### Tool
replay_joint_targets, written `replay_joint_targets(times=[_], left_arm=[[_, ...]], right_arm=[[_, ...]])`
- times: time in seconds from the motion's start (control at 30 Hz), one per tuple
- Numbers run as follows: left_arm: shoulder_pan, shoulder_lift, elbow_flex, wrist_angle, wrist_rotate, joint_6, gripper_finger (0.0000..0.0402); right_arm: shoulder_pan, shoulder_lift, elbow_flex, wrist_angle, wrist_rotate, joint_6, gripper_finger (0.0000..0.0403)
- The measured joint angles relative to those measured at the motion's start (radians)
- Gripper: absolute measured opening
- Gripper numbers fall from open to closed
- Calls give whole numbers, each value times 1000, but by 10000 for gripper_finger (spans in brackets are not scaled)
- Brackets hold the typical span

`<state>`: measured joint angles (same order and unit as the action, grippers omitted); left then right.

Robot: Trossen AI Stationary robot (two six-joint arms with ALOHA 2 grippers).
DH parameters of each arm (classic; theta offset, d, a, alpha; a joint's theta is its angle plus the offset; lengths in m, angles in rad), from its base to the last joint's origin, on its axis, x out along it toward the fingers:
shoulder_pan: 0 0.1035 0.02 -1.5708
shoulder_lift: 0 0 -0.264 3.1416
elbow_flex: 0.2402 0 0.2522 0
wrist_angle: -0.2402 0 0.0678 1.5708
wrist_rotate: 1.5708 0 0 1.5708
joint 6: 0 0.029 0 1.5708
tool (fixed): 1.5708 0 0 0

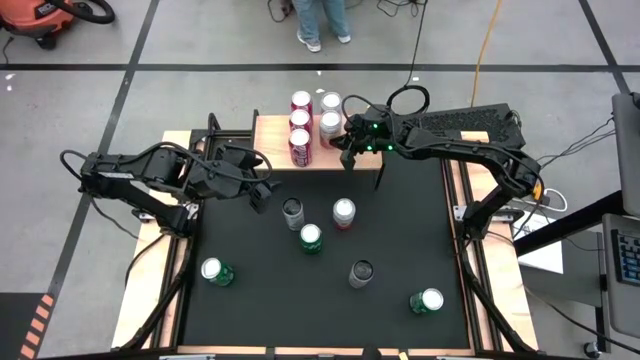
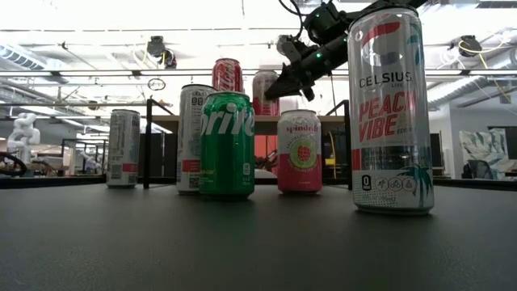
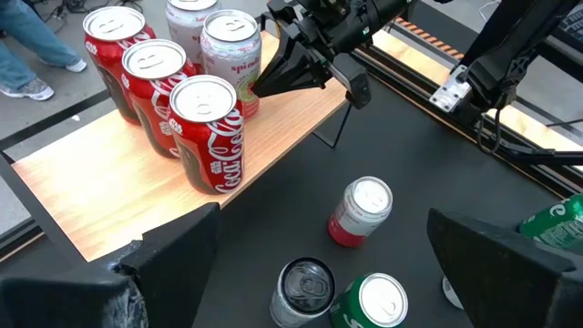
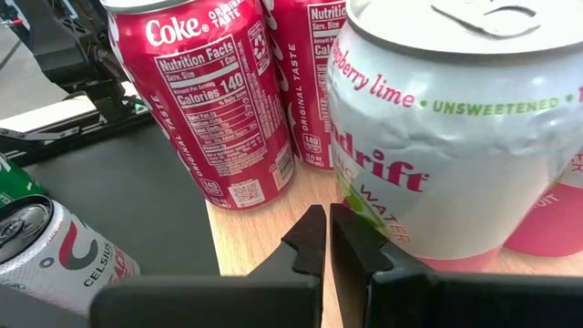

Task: Place canned beverage on shelf
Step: Put the top white pink soda can on the shelf aligned with the other white pink soda can

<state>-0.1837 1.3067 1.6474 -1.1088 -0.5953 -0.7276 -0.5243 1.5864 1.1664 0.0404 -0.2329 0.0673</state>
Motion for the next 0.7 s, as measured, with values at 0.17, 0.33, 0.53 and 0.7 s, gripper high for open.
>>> replay_joint_targets(times=[0.17,0.33,0.53,0.7], left_arm=[[0,0,0,0,0,0,389],[0,0,0,0,0,0,389],[0,0,0,0,0,0,389],[0,0,0,1,1,0,389]], right_arm=[[0,0,0,0,-2,0,0],[0,0,0,0,-2,0,0],[0,0,0,0,-4,0,0],[3,-20,2,-24,-12,5,0]])
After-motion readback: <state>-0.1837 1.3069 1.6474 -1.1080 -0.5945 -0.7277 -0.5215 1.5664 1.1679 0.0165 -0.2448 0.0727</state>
